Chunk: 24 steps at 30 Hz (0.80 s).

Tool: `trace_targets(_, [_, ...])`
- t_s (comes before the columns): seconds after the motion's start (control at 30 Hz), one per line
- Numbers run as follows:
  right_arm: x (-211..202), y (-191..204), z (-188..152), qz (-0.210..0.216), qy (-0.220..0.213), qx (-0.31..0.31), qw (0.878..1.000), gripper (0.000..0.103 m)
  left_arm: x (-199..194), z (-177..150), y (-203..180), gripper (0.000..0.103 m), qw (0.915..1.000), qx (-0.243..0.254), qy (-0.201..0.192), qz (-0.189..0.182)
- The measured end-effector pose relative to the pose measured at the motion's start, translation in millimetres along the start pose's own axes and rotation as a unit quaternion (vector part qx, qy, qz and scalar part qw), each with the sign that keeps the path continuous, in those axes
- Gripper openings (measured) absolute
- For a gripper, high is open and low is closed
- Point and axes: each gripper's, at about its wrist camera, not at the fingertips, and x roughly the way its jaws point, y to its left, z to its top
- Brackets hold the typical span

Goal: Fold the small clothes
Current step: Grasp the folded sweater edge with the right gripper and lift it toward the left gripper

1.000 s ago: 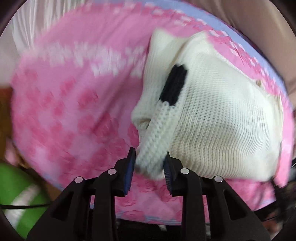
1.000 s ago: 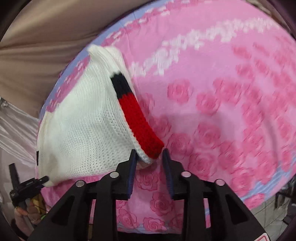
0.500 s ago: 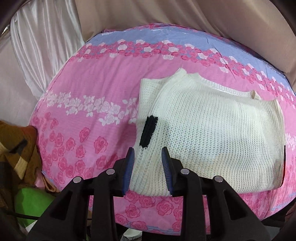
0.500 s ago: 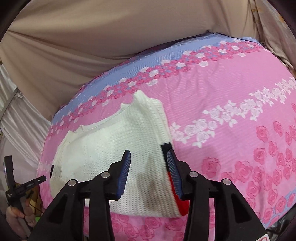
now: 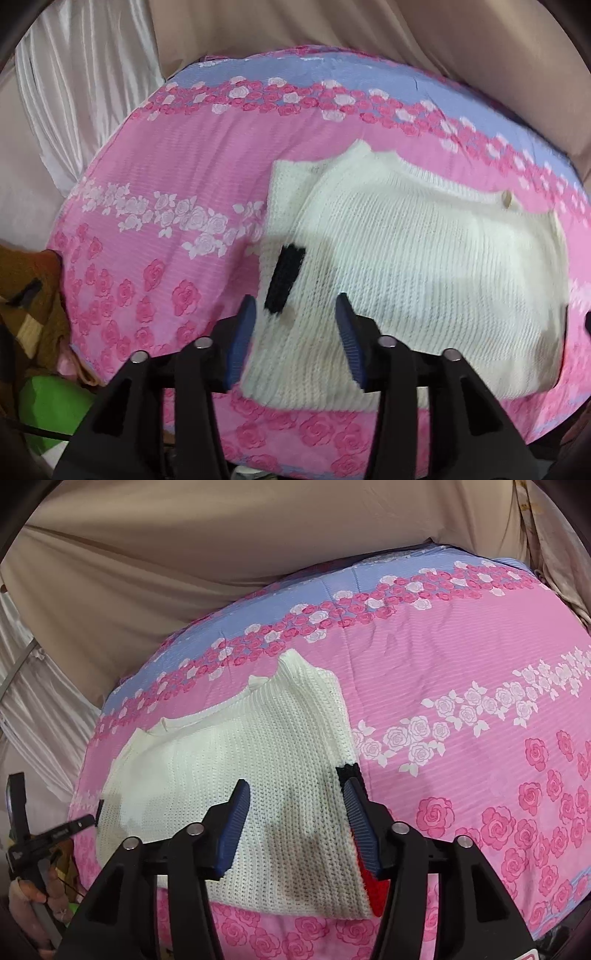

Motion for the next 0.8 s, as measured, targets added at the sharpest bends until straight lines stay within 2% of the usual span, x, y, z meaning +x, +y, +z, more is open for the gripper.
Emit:
trace_targets(0.1, [17.6, 0.5, 17.2, -0.013, 0.008, -0.024, 1.0, 0.061, 6.9, 18.5, -1.8, 0.074, 0.9997, -0.011, -0.021, -0.005])
trace_targets(0.17, [29.7, 0.6, 28.0, -0.016, 0.011, -0.025, 0.999, 0.061, 22.1, 37.6, -3.5, 0.082, 0.9995, -0.013, -0.028, -0.002])
trace_targets(0.4, [88.9, 2.1, 67.0, -0.007, 0.028, -0.006, 1.0, 0.065, 84.6, 81.6, -4.8, 0.081, 0.9969, -0.059, 0.008, -0.051])
trace_targets(0.47, [103.4, 2.2, 72.5, -0.01, 0.031, -0.005, 0.999, 0.063, 100.7, 89.4, -8.8, 0.061, 0.9964, -0.056, 0.011, -0.063])
trace_targets(0.5, [107.0, 2.9, 73.7, -0.006, 0.032, -0.008, 0.999, 0.045, 107.4, 92.2, -11.6, 0.033, 0.9961, -0.05, 0.02, -0.07])
trace_targets(0.53, [109.3, 5.6, 74.1, -0.004, 0.034, -0.016, 0.999, 0.029, 114.4, 95.5, -14.0, 0.006, 0.9935, -0.049, 0.035, -0.097])
trace_targets(0.57, [107.5, 7.8, 74.9, 0.005, 0.037, -0.021, 0.999, 0.015, 115.4, 96.8, -13.7, 0.007, 0.9908, -0.053, 0.039, -0.119])
trace_targets(0.6, [100.5, 10.5, 74.2, 0.016, 0.03, -0.023, 0.999, 0.015, 111.2, 97.2, -11.7, 0.006, 0.9895, -0.059, 0.03, -0.128])
trace_targets(0.7, [49.1, 25.5, 64.3, 0.086, 0.004, -0.057, 0.995, 0.014, 68.7, 88.1, 2.6, 0.006, 0.9841, -0.057, -0.019, -0.167])
trace_targets(0.8, [-13.6, 41.3, 31.8, 0.161, 0.019, -0.121, 0.979, 0.014, 2.1, 49.1, 32.3, 0.006, 0.9721, -0.033, -0.057, -0.225])
